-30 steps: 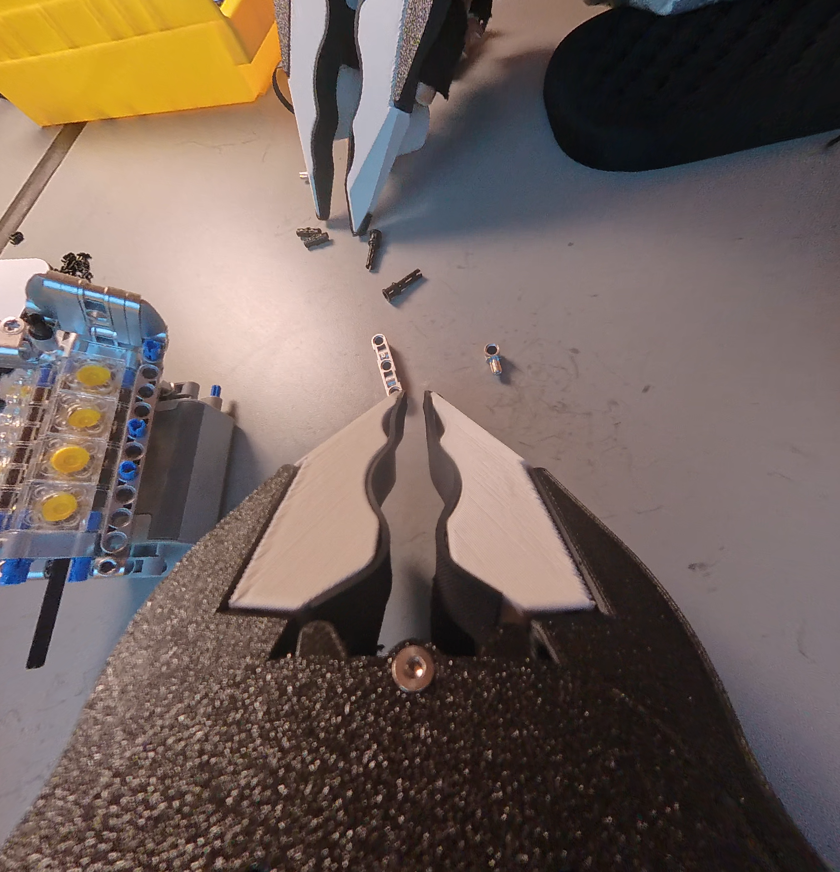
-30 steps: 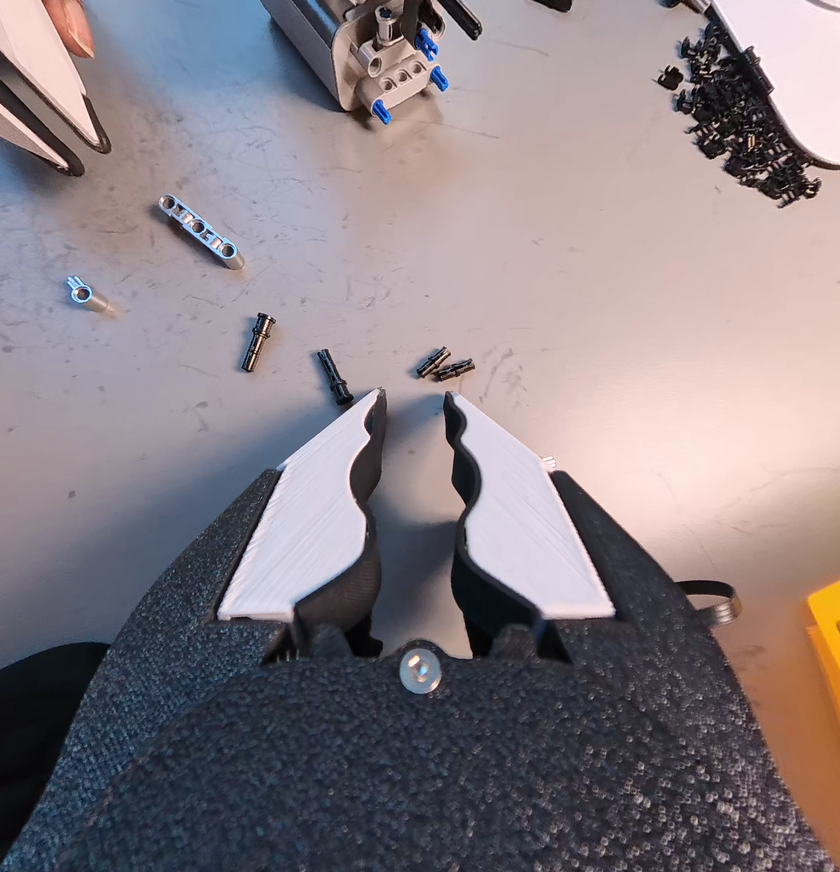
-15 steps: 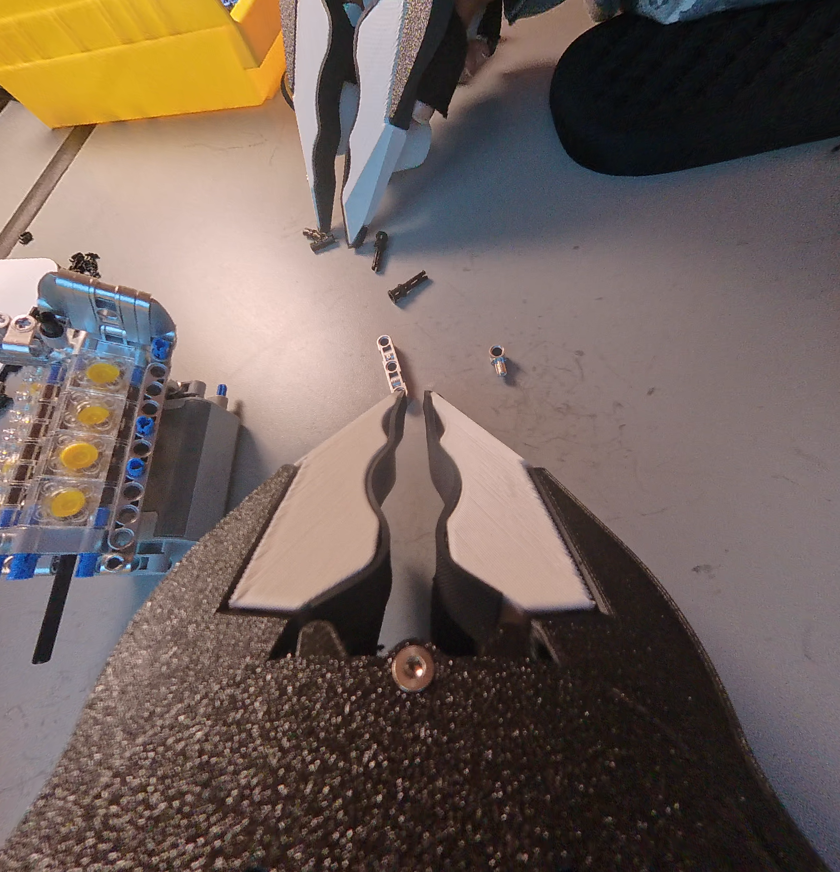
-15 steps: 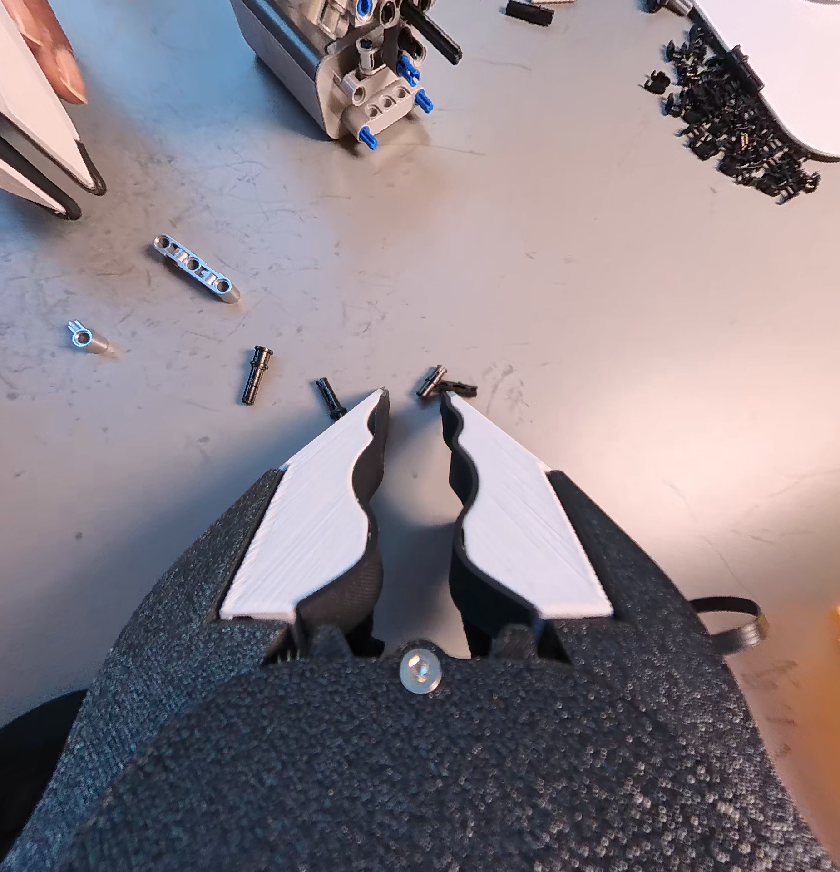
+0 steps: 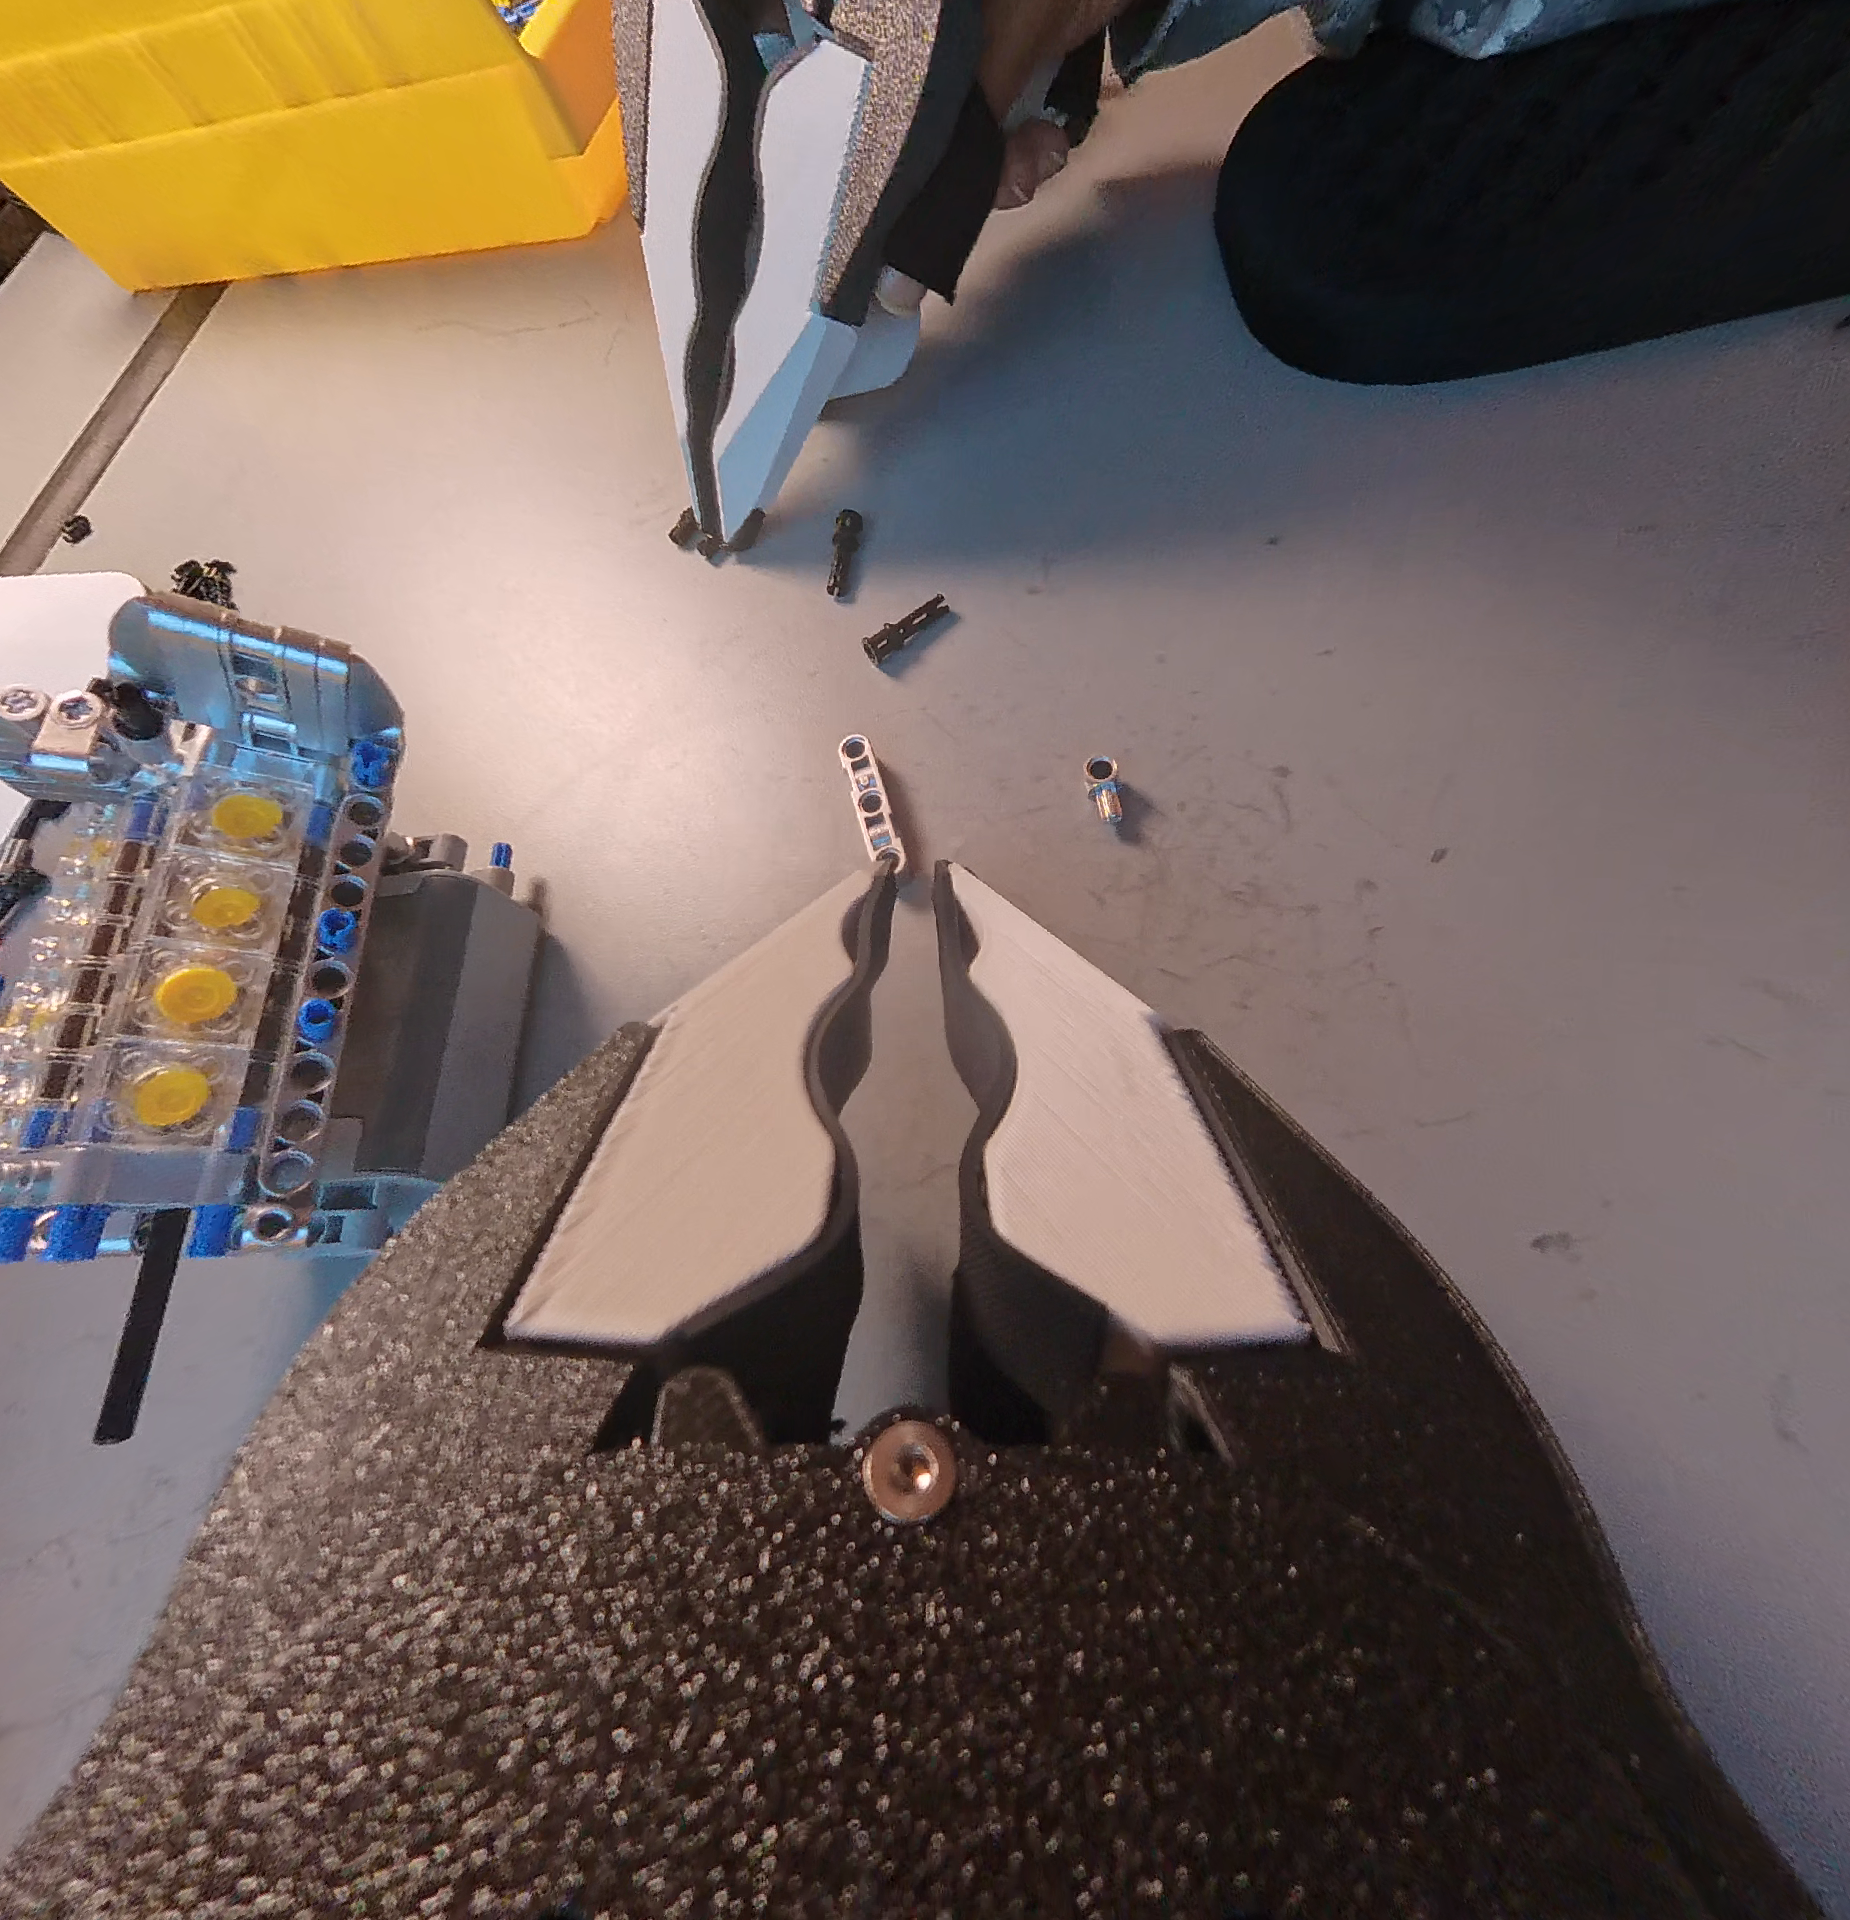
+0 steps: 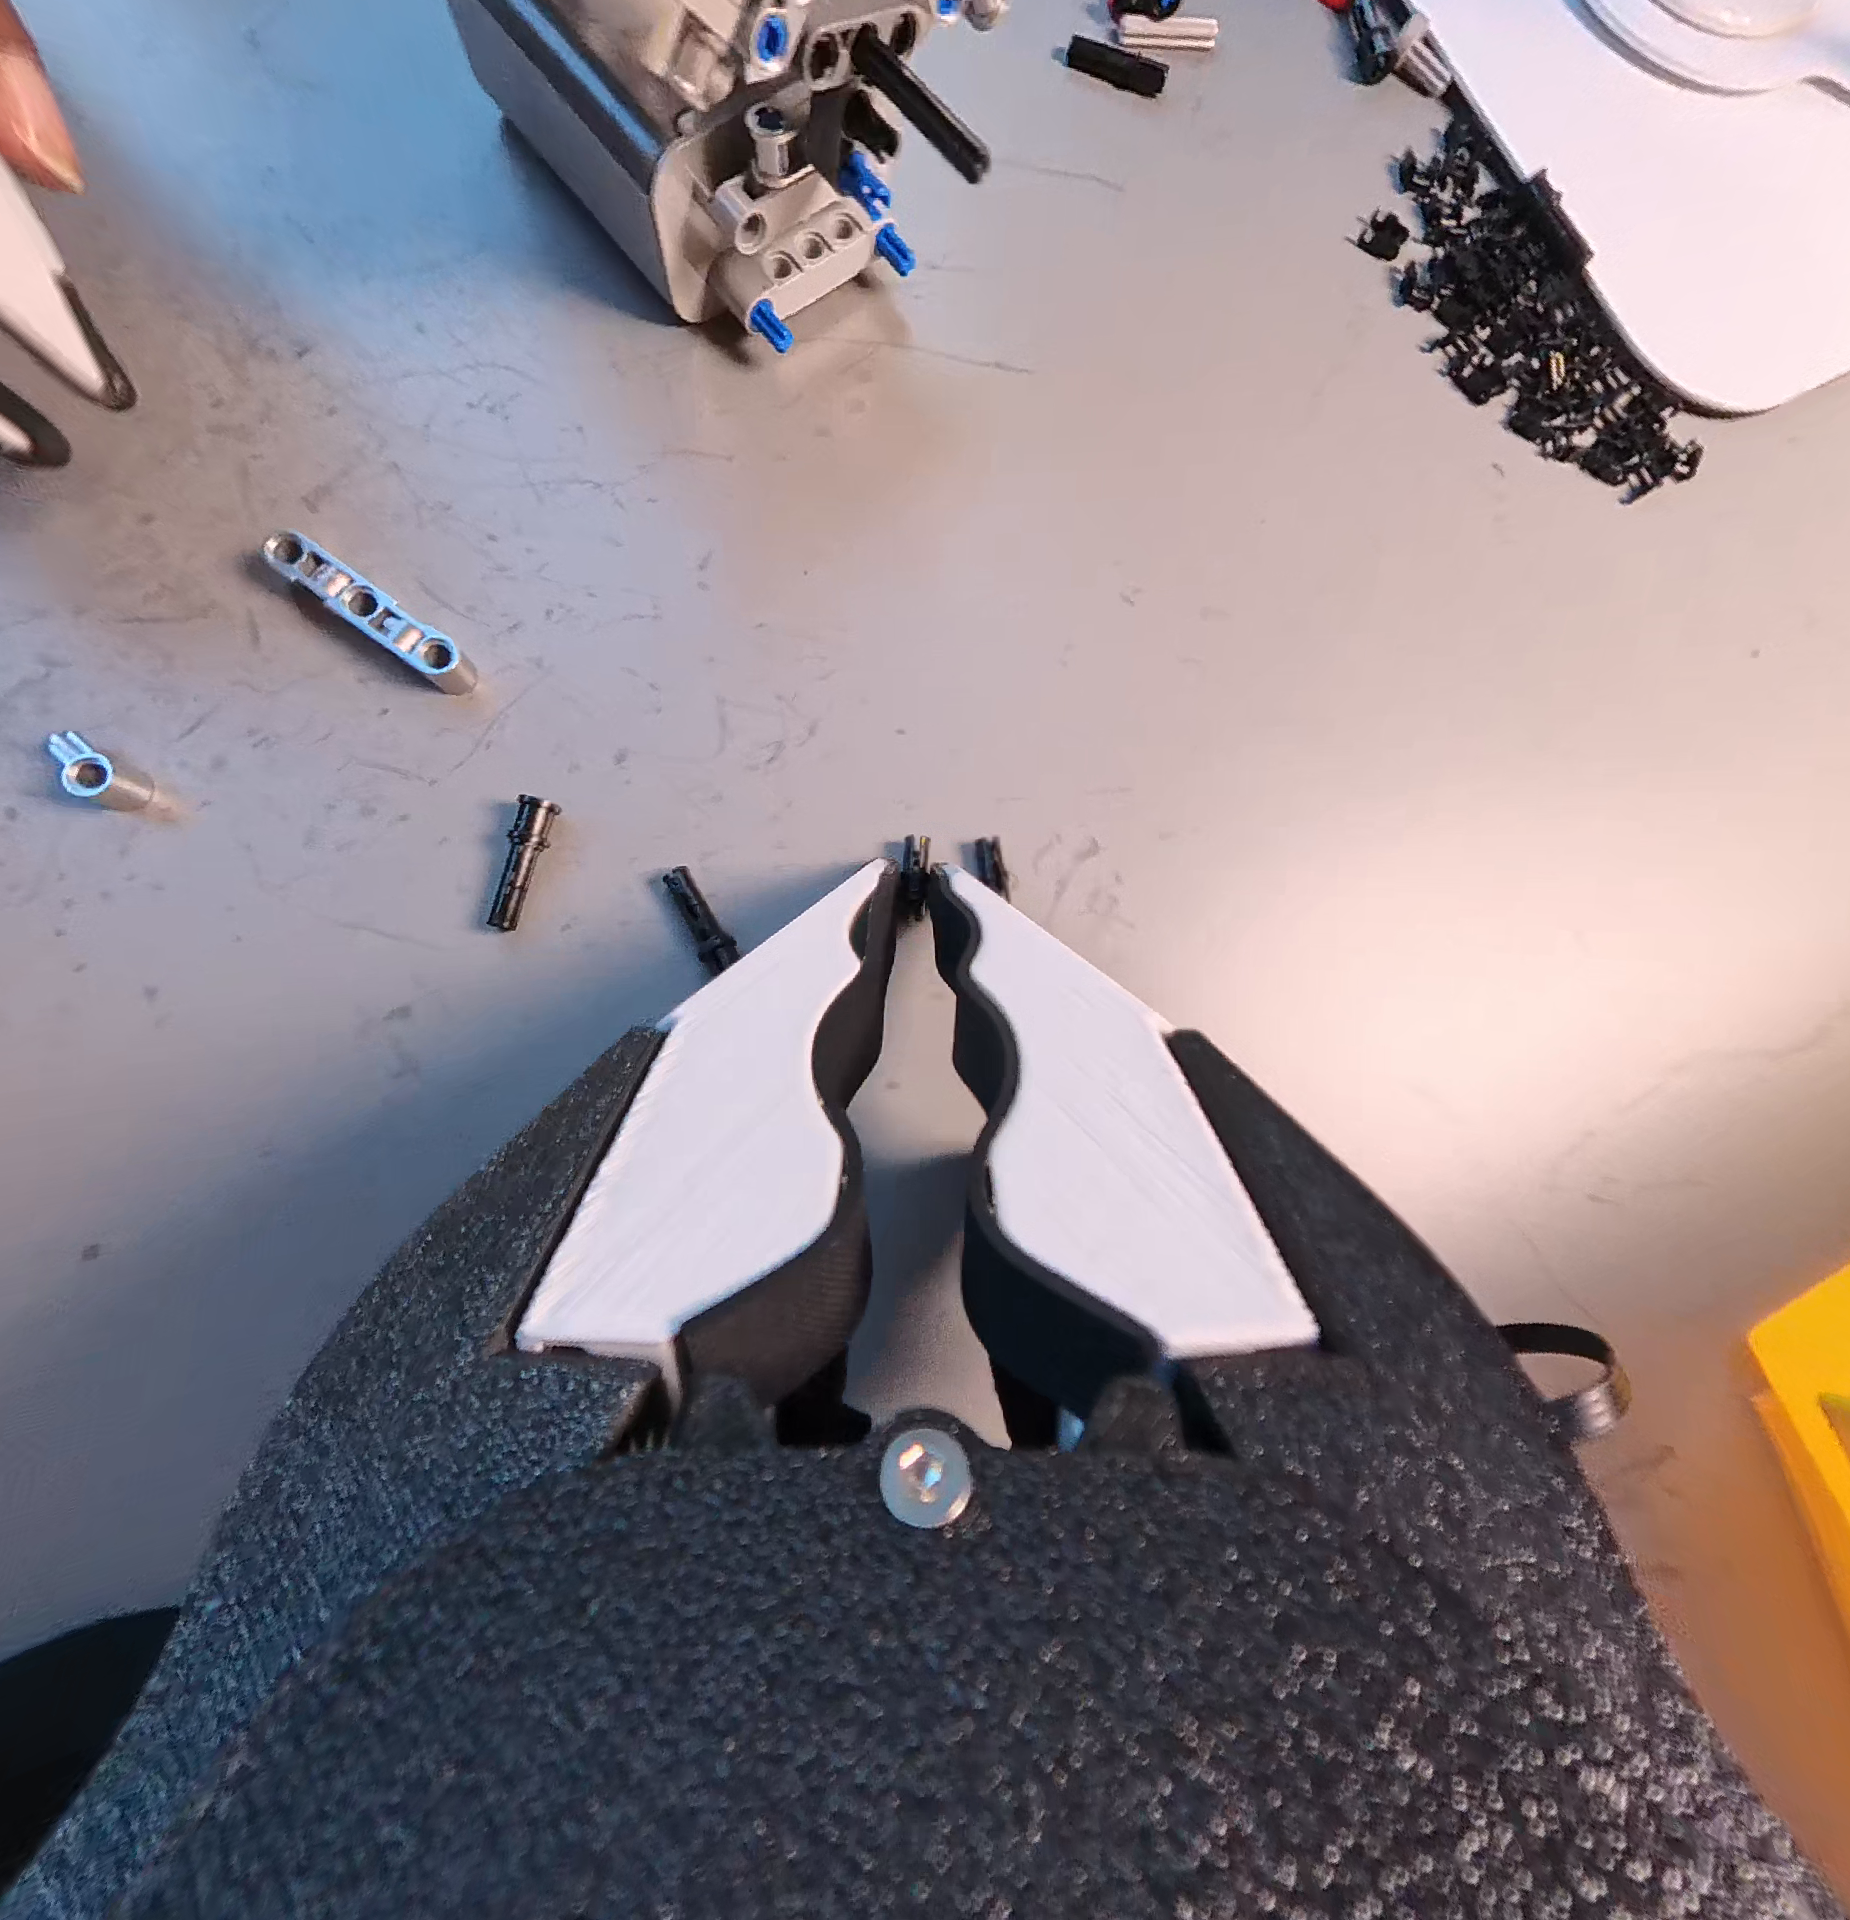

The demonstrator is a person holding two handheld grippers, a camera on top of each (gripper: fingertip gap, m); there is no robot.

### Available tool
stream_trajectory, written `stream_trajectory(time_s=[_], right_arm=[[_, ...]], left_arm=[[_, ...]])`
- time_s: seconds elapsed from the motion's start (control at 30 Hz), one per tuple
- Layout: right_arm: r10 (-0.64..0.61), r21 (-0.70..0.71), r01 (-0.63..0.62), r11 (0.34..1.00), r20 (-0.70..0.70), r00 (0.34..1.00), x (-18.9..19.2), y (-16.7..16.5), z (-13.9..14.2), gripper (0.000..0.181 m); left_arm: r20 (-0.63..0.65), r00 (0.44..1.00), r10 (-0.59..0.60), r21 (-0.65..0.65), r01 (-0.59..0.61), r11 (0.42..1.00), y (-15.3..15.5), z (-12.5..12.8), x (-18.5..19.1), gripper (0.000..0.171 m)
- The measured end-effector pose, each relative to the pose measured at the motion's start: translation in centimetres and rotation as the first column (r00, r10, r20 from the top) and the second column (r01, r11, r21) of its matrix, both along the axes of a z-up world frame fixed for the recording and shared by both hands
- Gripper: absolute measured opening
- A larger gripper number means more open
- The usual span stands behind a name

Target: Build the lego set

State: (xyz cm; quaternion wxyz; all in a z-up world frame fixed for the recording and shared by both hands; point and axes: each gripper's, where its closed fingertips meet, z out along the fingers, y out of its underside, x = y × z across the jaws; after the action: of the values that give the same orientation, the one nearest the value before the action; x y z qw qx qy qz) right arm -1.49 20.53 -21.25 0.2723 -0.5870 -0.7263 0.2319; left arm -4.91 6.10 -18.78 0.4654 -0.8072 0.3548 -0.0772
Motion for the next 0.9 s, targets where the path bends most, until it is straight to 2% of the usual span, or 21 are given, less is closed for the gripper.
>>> stream_trajectory(time_s=[0.07, 0.13, 0.23, 0.33, 0.47, 0.67, 0.9], right_arm=[[0.076, 0.033, -0.074, 0.997, -0.049, 0.996, -0.3, -1.0, 0.9, 0.004], [0.208, 0.079, -0.199, 0.977, -0.134, 0.969, -0.8, -3.5, 2.8, 0.005], [0.399, 0.130, -0.377, 0.917, -0.253, 0.881, -1.2, -8.5, 5.4, 0.004], [0.493, 0.183, -0.458, 0.870, -0.293, 0.819, -1.5, -11.6, 6.5, 0.005], [0.544, 0.207, -0.503, 0.839, -0.306, 0.781, -1.8, -13.8, 6.7, 0.005], [0.549, 0.211, -0.507, 0.836, -0.306, 0.778, -1.8, -14.0, 6.4, 0.005], [0.570, 0.227, -0.523, 0.821, -0.320, 0.756, -1.5, -14.4, 6.8, 0.004]], left_arm=[[0.029, 1.000, 0.011, 0.007, -0.012, 1.000, 0.1, 0.4, -0.1, 0.005], [0.076, 0.997, 0.024, 0.015, -0.026, 1.000, 0.3, 1.1, 0.0, 0.006], [0.218, 0.975, 0.041, 0.000, -0.042, 0.999, 0.5, 2.6, 0.5, 0.010], [0.377, 0.925, 0.043, -0.030, -0.034, 0.999, 0.5, 4.1, 1.3, 0.015], [0.484, 0.874, 0.044, -0.079, -0.007, 0.997, 0.2, 4.6, 1.7, 0.015], [0.503, 0.864, 0.029, -0.105, 0.028, 0.994, -0.2, 4.4, 1.9, 0.010], [0.600, 0.800, 0.020, -0.155, 0.092, 0.984, -0.7, 4.8, 2.2, 0.004]])
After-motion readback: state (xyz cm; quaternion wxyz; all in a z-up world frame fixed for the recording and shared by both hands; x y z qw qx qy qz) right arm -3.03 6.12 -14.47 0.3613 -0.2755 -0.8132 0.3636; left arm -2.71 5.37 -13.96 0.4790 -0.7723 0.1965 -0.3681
